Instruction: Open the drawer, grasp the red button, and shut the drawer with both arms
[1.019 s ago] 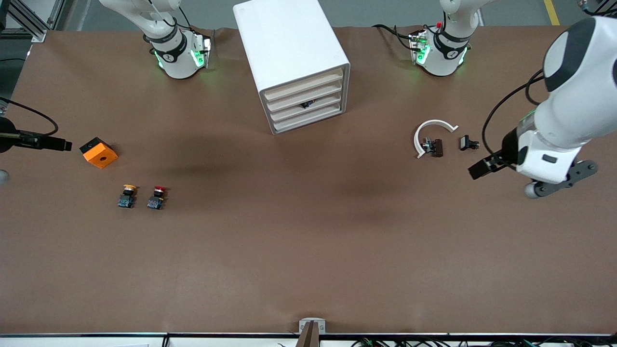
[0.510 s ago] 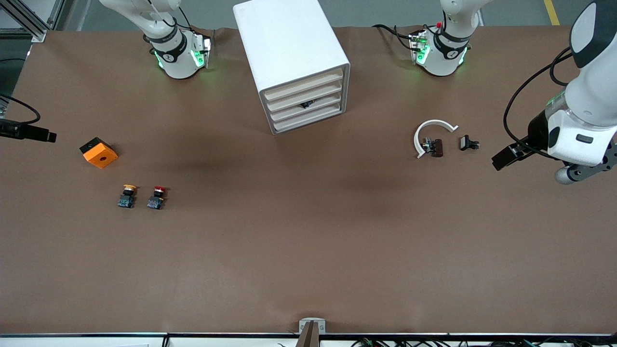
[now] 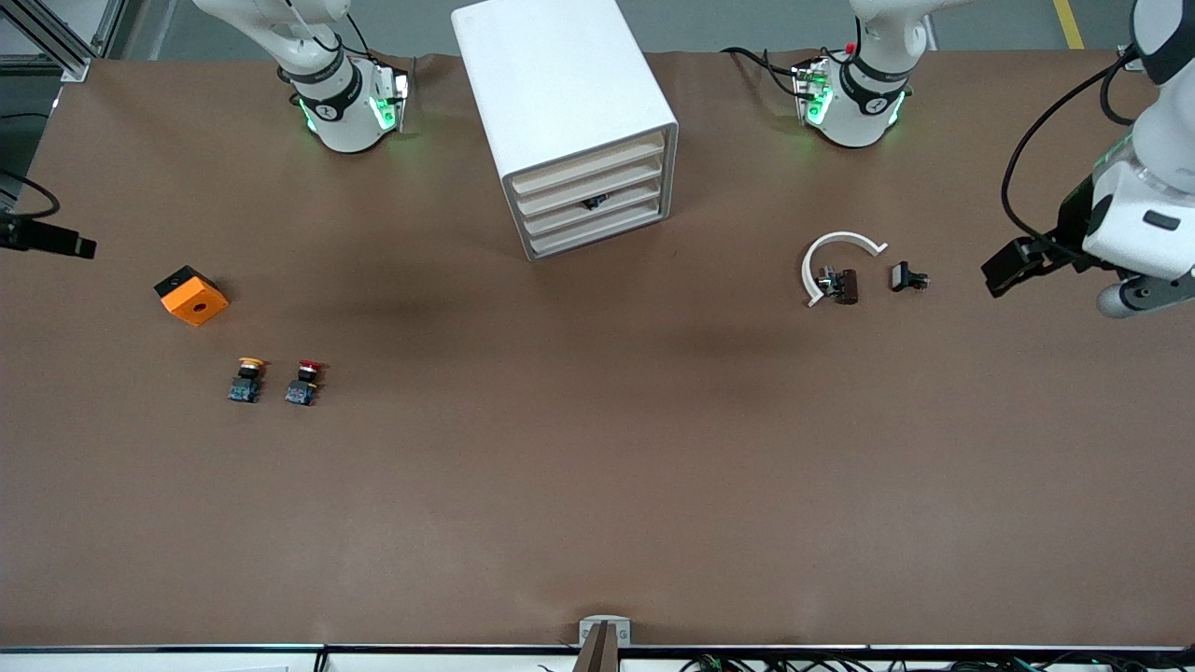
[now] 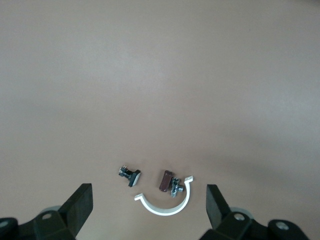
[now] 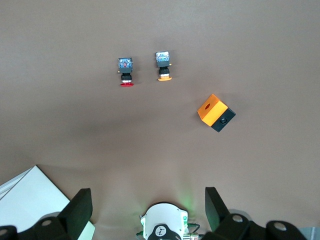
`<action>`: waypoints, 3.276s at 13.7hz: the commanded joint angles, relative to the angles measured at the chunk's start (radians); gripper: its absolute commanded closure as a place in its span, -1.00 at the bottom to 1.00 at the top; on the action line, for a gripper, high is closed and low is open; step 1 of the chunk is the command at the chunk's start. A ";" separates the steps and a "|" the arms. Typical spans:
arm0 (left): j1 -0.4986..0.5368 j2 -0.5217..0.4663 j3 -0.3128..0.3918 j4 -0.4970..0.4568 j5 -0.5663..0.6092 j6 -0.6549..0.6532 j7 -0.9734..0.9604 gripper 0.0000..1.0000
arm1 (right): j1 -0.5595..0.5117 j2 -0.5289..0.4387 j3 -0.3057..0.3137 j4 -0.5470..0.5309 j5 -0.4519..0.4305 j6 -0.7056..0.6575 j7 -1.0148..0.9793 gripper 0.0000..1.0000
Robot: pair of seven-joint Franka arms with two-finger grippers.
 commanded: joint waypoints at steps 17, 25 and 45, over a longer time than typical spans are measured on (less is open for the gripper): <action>-0.213 -0.237 0.253 -0.232 -0.119 -0.011 0.184 -1.00 | 0.035 -0.412 0.002 -0.418 -0.004 0.221 -0.011 -1.00; -0.207 -0.237 0.247 -0.224 -0.121 -0.011 0.182 -1.00 | 0.061 -0.430 0.022 -0.585 -0.028 0.402 -0.011 -1.00; -0.201 -0.144 0.256 -0.121 -0.132 -0.011 0.170 -1.00 | 0.064 -0.511 0.031 -0.571 -0.038 0.352 -0.011 -1.00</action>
